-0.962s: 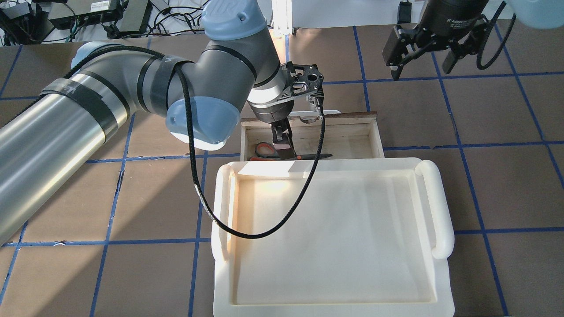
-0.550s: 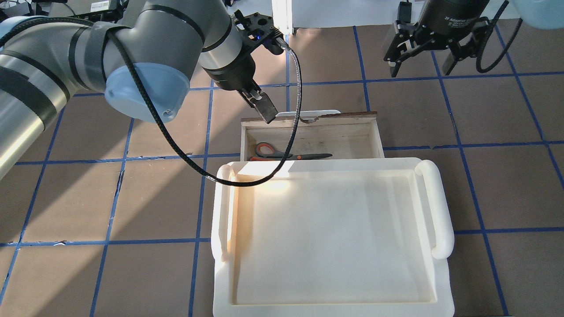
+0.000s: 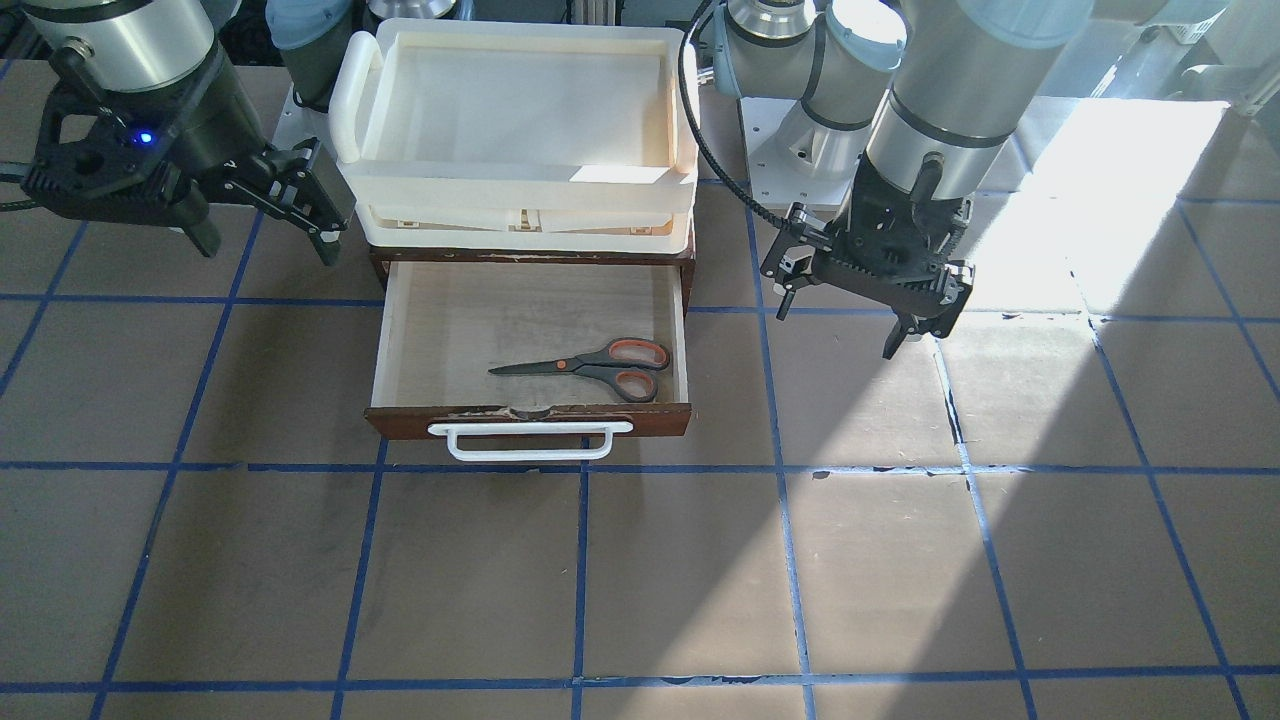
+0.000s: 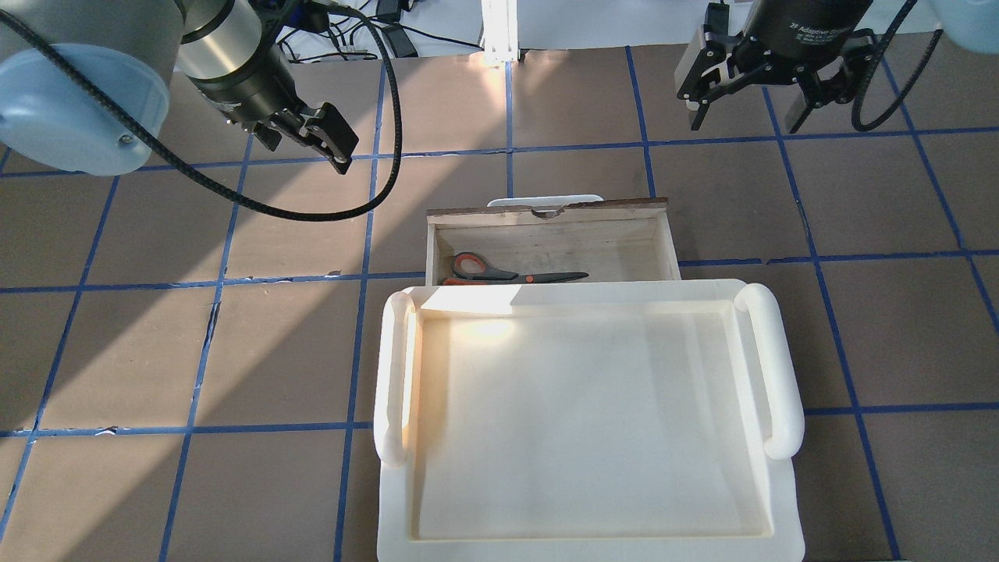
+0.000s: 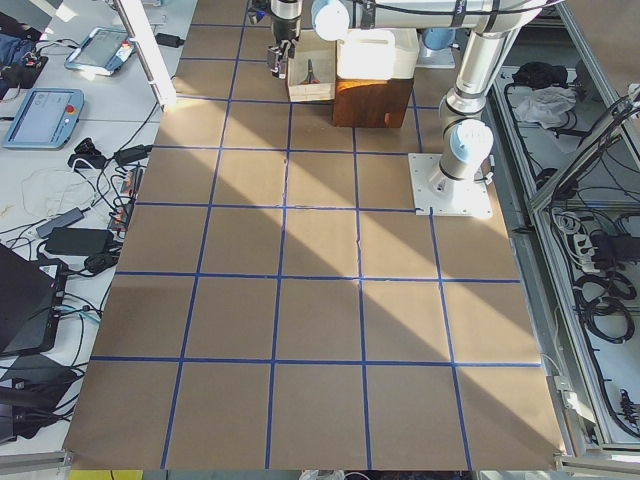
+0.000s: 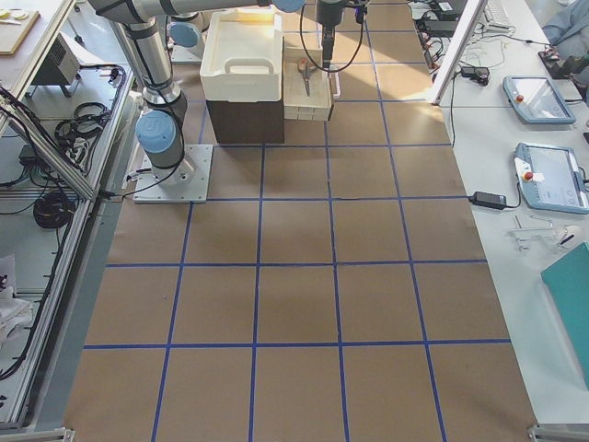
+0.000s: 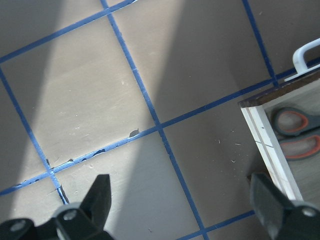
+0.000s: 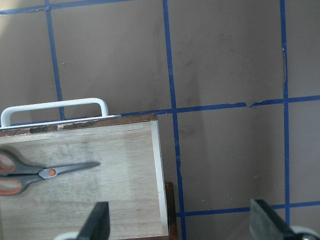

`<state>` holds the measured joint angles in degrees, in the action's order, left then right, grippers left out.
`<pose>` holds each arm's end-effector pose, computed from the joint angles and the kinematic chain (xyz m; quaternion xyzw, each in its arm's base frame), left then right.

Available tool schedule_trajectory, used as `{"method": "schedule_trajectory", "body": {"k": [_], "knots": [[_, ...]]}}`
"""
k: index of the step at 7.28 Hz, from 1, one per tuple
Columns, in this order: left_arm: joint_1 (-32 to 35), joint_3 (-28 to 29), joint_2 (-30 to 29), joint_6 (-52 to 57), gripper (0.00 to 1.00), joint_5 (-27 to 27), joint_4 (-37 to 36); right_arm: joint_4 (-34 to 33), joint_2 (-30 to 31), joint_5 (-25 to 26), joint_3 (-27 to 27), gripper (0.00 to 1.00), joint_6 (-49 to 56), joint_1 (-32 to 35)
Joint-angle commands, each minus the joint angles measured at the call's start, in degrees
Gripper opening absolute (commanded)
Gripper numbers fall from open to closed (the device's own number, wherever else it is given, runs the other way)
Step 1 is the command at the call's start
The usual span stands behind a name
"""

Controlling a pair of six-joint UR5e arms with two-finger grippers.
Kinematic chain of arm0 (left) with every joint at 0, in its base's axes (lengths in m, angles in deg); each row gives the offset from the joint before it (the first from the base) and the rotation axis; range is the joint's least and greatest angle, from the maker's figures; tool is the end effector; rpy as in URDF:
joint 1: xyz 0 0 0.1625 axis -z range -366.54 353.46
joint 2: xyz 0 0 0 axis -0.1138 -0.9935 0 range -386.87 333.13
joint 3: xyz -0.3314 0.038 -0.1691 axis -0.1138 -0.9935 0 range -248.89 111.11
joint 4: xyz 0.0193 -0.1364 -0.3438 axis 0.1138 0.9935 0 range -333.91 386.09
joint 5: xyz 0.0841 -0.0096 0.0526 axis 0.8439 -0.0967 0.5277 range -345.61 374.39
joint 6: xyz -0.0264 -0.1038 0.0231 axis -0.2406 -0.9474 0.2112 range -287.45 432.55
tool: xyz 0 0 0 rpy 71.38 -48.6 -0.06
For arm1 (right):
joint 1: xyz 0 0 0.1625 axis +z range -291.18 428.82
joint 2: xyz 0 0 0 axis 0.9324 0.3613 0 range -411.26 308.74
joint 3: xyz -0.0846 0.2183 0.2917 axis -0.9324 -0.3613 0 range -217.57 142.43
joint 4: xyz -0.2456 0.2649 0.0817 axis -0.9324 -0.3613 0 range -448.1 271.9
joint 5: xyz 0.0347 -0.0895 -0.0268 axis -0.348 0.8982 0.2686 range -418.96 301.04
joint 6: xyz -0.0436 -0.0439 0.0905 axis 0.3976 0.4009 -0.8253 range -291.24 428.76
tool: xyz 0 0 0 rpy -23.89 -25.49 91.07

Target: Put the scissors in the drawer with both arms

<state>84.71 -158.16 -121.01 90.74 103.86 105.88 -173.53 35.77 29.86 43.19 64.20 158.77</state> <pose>-0.1447 -0.4807 0.4180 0.1688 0.9839 -0.0594 0.0041 0.1351 -0.4658 0.4671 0.0400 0.9990 -0.0144 0.0109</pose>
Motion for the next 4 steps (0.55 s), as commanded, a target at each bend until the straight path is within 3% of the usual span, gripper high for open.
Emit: {"method": "schedule_trajectory", "body": {"k": [1,3,4], "knots": [[-0.9,-0.8,0.7,-7.4,1.0,2.3,0.3,0.4,0.7,-0.1,0.1,1.0,-0.4,0.1],[-1.0,-1.0,2.1,-18.2,1.0,2.4,3.0,1.3,1.2,0.6,0.1,1.0,-0.4,0.0],[-1.7,-1.1,3.0,-18.5,1.0,1.7,5.9,1.3,1.1,0.5,0.2,1.0,-0.3,0.1]]}}
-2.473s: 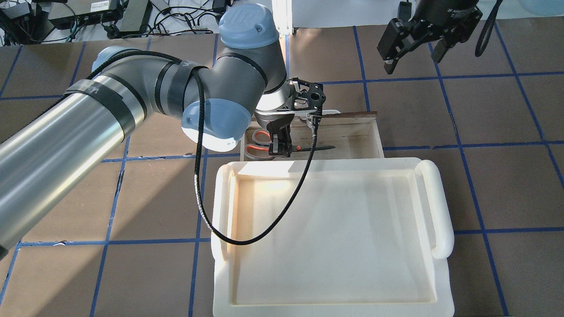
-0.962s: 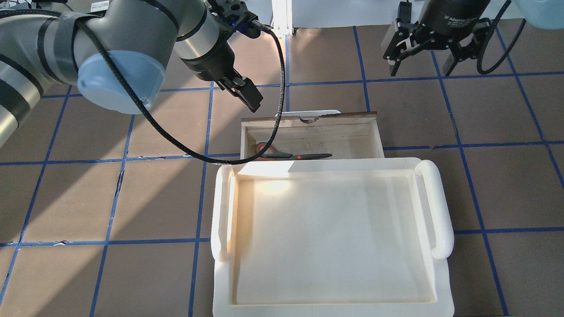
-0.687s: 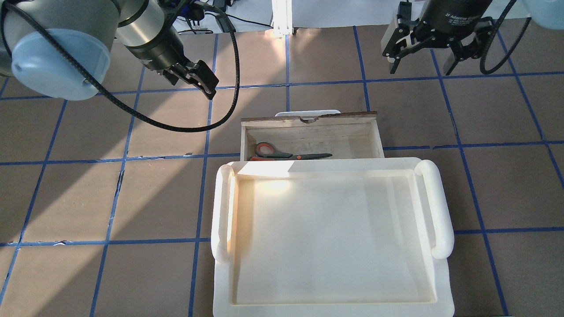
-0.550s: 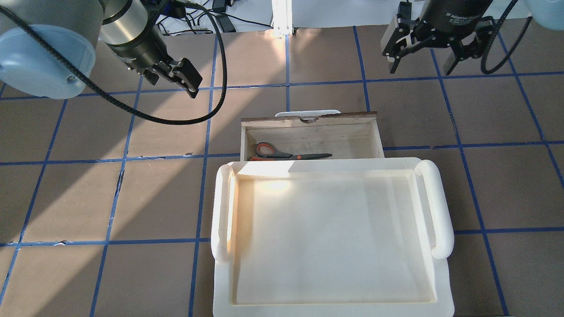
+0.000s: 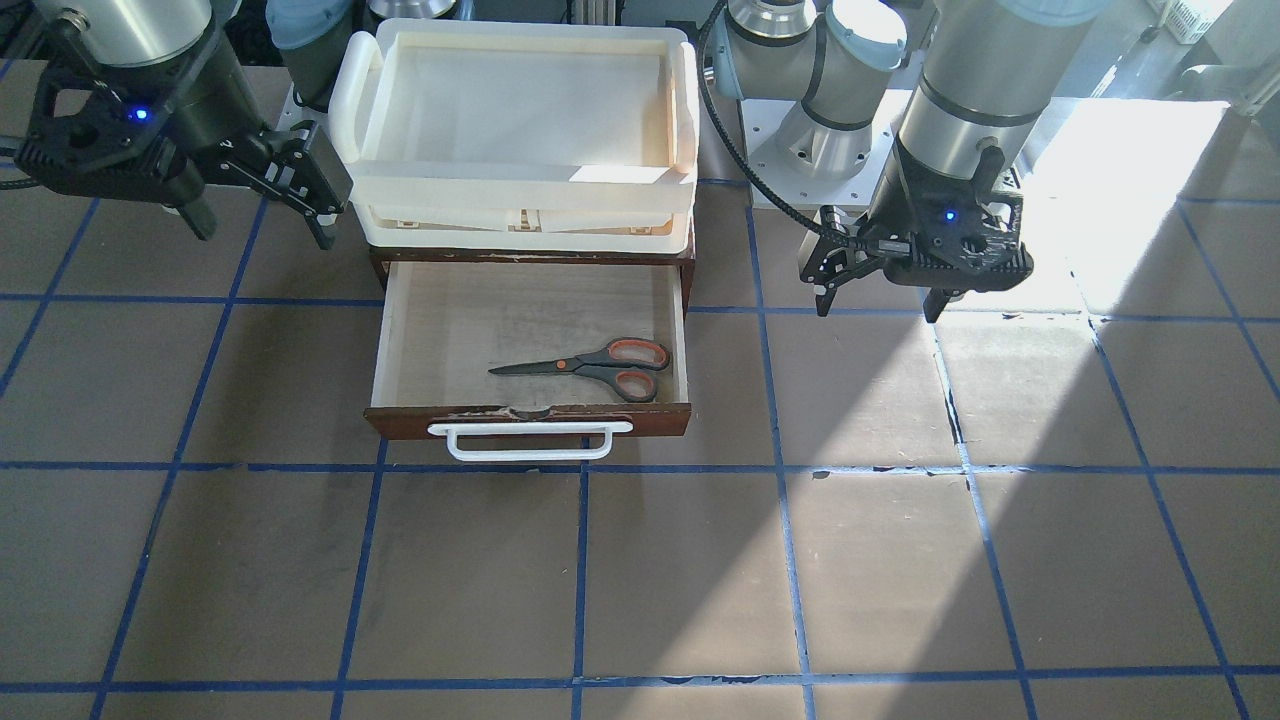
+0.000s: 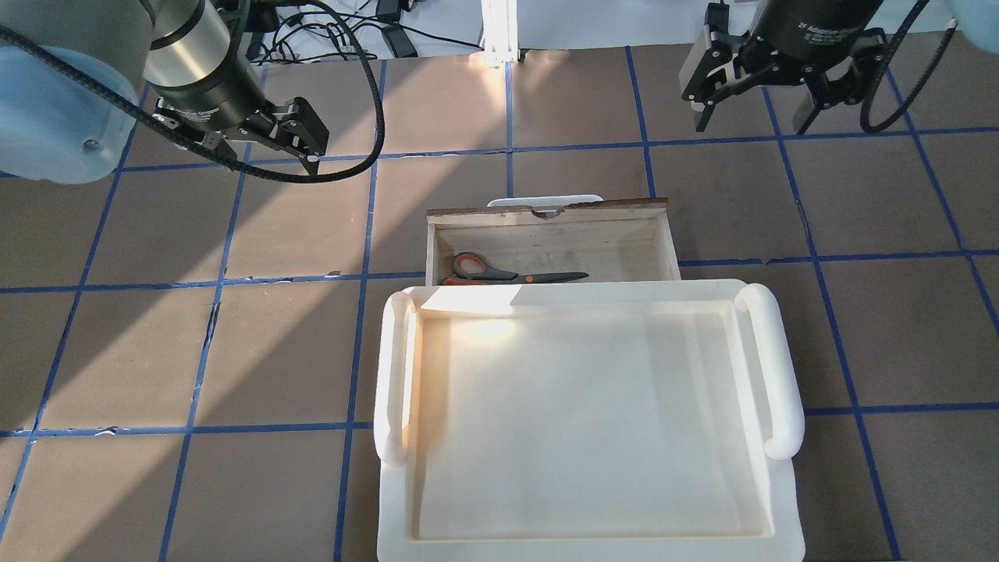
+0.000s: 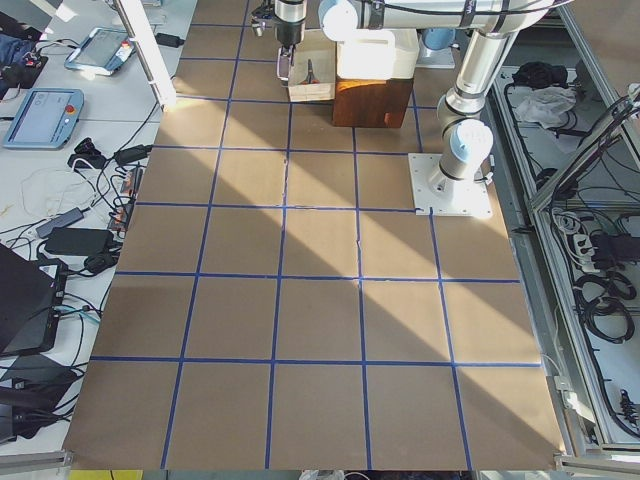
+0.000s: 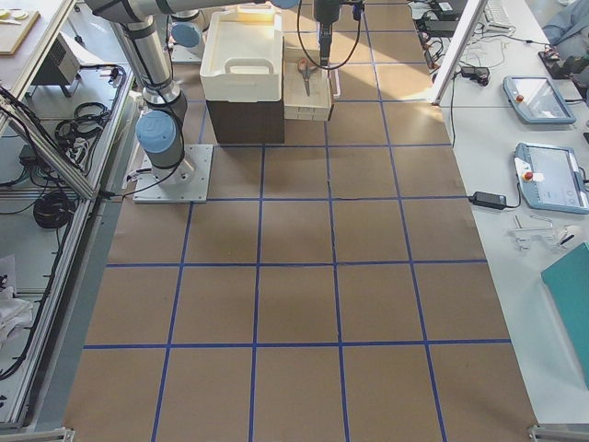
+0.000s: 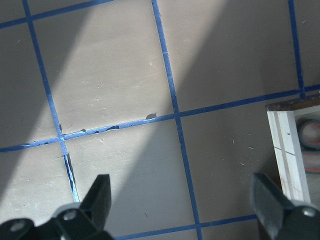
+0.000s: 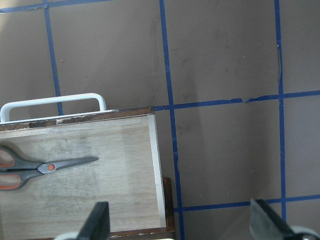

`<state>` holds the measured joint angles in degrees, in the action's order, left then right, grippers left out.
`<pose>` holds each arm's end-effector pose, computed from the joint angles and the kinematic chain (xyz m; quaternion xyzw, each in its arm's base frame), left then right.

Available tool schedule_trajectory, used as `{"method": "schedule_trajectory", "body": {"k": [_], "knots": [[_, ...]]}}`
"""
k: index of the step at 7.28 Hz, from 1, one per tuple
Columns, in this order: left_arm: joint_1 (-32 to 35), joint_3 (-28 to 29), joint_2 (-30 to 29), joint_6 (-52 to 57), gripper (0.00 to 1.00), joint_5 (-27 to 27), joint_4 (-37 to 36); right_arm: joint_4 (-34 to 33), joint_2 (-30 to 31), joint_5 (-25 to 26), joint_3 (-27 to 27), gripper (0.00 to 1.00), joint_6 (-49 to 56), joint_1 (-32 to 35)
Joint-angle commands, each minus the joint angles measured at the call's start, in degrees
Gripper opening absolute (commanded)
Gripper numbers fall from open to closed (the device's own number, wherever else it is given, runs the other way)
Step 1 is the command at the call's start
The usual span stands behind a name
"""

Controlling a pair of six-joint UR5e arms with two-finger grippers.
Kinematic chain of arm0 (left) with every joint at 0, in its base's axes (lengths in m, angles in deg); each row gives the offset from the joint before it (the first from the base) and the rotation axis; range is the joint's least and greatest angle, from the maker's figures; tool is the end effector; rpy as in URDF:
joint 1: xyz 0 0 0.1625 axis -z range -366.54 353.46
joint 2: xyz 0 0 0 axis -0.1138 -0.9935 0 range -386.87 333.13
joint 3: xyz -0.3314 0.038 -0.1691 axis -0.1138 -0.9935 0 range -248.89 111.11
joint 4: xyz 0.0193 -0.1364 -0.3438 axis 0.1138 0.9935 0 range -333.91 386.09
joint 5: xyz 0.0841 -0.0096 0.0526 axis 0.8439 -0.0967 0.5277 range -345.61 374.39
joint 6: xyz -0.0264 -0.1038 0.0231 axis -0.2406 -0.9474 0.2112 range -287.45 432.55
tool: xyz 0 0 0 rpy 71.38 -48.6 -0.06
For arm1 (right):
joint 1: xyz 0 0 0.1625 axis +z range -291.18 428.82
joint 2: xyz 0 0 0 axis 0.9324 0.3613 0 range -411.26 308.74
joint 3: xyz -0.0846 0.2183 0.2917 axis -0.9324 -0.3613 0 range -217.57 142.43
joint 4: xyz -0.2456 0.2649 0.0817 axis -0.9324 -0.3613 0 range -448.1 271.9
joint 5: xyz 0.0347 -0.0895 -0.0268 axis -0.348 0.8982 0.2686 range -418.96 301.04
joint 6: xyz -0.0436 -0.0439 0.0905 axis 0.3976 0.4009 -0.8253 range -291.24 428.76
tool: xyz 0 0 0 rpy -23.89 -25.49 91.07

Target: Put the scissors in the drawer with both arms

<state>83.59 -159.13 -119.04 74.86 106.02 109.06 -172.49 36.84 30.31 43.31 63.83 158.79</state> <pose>-0.1311 -0.4671 0.4206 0.0207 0.9989 -0.0401 0.0149 0.1344 -0.4580 0.4729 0.0432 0.9989 -0.0137 0.0070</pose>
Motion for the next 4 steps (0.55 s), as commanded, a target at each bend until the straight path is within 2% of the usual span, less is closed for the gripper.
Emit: {"method": "schedule_trajectory", "body": {"k": [1,4], "knots": [[-1.0,-0.1,2.0,-2.5,1.0,-0.8,3.6,0.4,0.1,0.1,0.2,1.0,0.1,0.0],[-2.0,-2.0,4.4,-2.4,1.0,-1.6,4.7,0.5,0.3,0.3,1.3,1.0,-0.2,0.0]]}}
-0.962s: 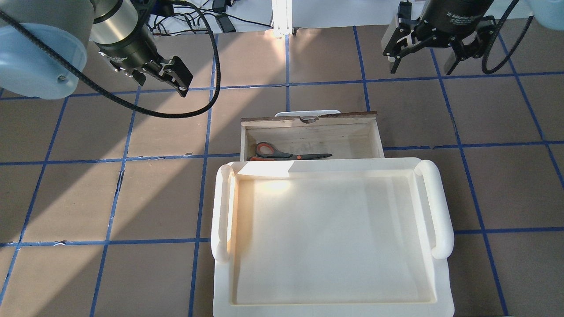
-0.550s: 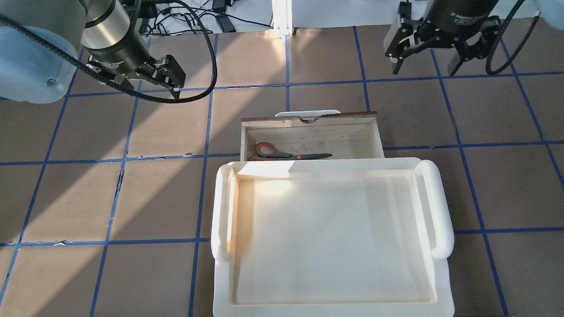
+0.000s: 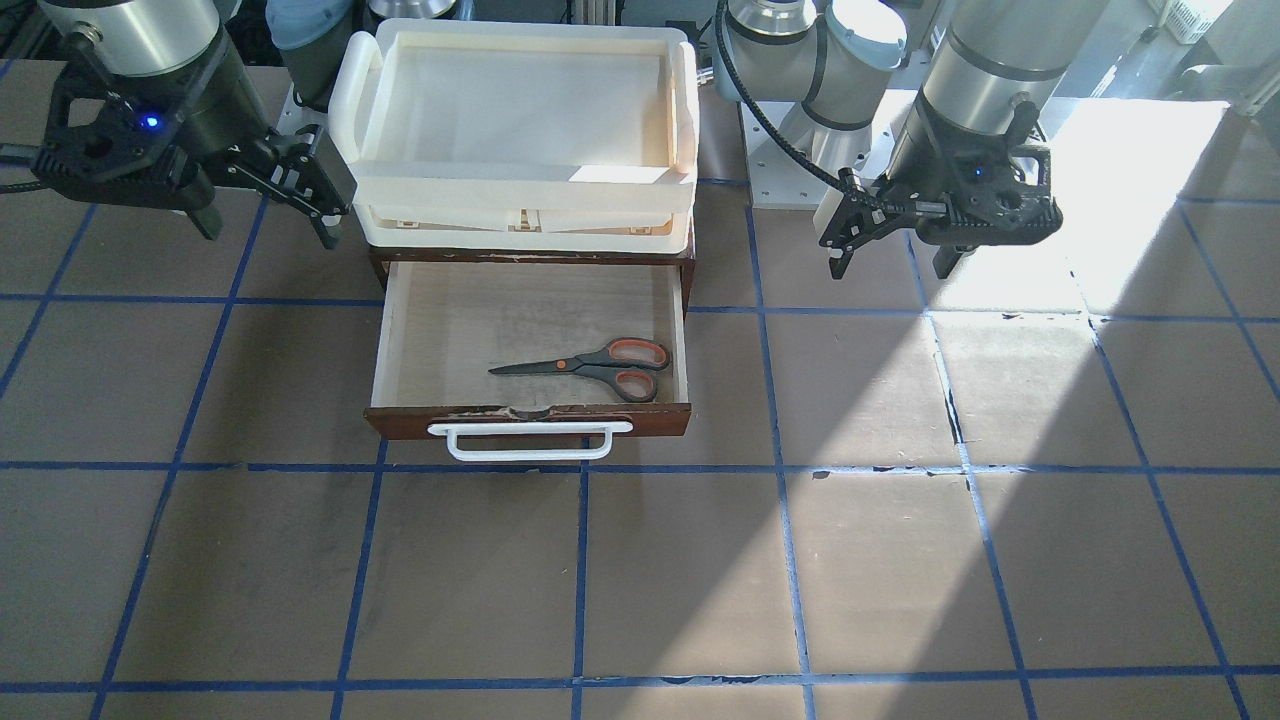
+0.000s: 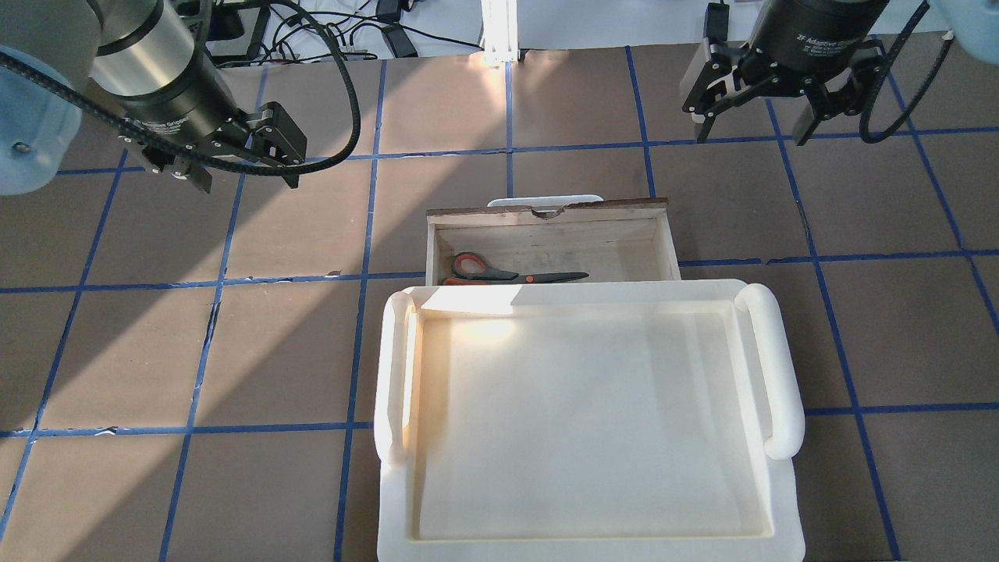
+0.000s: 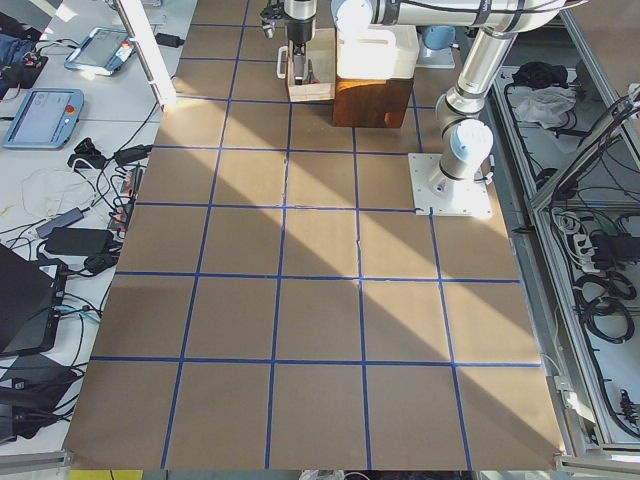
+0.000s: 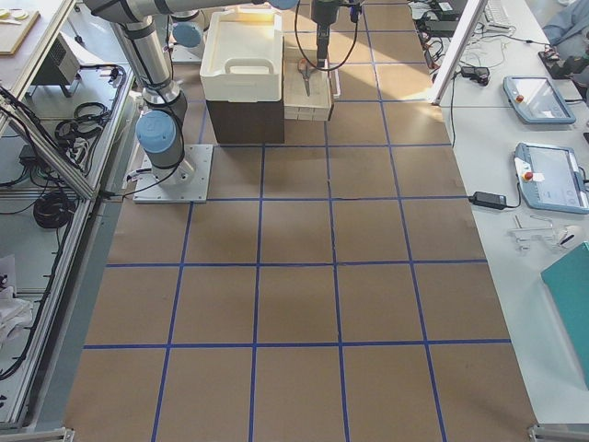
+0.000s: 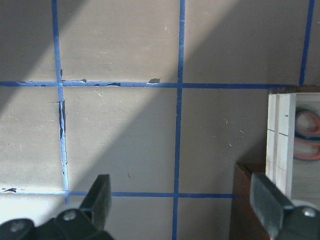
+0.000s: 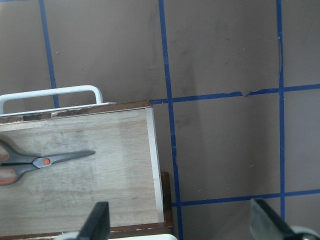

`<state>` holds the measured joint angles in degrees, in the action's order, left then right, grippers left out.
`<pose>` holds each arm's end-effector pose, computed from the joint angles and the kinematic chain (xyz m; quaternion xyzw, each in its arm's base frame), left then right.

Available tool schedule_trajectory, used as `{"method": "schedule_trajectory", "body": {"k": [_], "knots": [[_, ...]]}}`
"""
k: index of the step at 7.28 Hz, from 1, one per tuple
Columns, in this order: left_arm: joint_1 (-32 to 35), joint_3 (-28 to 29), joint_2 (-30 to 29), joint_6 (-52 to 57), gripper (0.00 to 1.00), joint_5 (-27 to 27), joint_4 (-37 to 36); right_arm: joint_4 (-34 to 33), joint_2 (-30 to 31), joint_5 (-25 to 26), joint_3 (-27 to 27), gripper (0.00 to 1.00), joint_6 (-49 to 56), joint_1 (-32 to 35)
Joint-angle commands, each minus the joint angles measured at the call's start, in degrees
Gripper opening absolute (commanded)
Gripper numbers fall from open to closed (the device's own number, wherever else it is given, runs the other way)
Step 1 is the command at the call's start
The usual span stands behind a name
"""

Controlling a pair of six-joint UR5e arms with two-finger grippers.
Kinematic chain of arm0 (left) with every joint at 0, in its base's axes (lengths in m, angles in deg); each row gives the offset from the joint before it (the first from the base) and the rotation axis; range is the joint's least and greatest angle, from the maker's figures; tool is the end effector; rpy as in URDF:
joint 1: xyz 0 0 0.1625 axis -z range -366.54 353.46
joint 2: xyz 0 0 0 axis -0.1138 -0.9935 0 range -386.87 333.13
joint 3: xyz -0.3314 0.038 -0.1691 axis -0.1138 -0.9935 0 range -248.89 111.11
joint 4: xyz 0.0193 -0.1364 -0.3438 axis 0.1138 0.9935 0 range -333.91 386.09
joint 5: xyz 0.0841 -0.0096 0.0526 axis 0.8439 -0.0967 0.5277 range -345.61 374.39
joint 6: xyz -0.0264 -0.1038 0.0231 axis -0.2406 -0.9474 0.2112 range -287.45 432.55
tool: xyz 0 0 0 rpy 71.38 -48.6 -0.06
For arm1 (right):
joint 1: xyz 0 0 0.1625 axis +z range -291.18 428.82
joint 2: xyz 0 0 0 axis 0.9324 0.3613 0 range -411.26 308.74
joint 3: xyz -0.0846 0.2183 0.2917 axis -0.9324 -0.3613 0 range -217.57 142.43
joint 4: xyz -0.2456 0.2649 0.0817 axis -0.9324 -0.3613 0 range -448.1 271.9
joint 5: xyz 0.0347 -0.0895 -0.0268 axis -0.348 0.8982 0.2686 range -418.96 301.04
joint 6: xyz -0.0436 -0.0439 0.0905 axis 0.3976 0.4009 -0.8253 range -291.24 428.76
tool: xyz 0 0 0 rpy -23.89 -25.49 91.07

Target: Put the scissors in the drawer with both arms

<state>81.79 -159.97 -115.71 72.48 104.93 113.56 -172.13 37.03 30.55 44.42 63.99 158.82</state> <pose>-0.1192 -0.4461 0.4320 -0.0153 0.9996 -0.0228 0.0050 0.1342 -0.4549 0.4652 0.0416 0.9991 -0.0027 0.0044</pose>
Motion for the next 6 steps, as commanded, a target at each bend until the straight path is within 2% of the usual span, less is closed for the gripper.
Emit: {"method": "schedule_trajectory", "body": {"k": [1,6], "knots": [[-0.4,-2.0,1.7,0.2,1.0,-0.5,0.0,0.4,0.0,0.0,0.2,1.0,-0.3,0.0],[-0.5,-2.3,1.7,0.2,1.0,-0.5,0.0,-0.2,-0.2,0.0,0.3,1.0,0.1,-0.1]]}}
